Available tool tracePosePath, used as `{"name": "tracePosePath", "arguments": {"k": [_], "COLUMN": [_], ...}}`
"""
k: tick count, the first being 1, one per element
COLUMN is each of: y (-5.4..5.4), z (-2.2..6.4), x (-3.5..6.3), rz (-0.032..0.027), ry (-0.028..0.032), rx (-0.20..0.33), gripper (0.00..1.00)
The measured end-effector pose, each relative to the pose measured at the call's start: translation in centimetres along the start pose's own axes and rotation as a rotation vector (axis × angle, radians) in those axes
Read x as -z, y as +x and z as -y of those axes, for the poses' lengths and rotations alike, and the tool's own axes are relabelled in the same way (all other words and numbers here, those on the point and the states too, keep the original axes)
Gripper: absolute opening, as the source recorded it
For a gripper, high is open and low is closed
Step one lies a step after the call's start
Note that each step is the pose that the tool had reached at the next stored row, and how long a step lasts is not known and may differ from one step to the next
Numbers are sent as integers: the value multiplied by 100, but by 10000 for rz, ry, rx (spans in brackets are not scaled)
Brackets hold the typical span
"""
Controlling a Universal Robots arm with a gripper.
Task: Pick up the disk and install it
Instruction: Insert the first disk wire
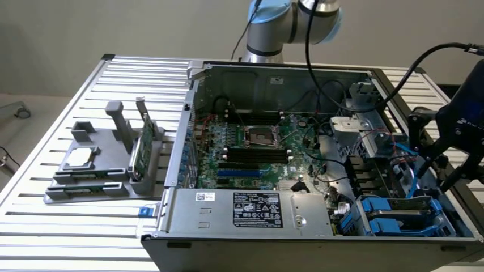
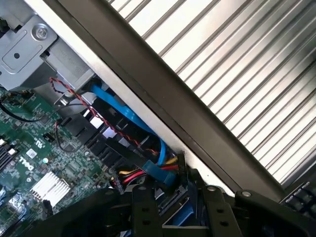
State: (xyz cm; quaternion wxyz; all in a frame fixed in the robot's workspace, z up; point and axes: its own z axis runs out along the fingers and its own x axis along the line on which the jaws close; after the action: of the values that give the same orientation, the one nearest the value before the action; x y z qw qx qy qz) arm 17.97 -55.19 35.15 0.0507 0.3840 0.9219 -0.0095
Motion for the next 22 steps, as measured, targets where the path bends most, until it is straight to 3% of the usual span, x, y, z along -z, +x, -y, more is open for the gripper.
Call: {"name": "tracePosePath", "arguments": {"k": [3, 6, 19, 22], "y": [11, 26, -83, -89], "z": [14, 64, 194, 207], "x": [2, 5, -25, -25], "rz": [371, 499, 512, 512], "ry": [-278, -380, -393, -393], "rx": [-13, -19, -20, -21], "gripper": [40, 40, 40, 31]}}
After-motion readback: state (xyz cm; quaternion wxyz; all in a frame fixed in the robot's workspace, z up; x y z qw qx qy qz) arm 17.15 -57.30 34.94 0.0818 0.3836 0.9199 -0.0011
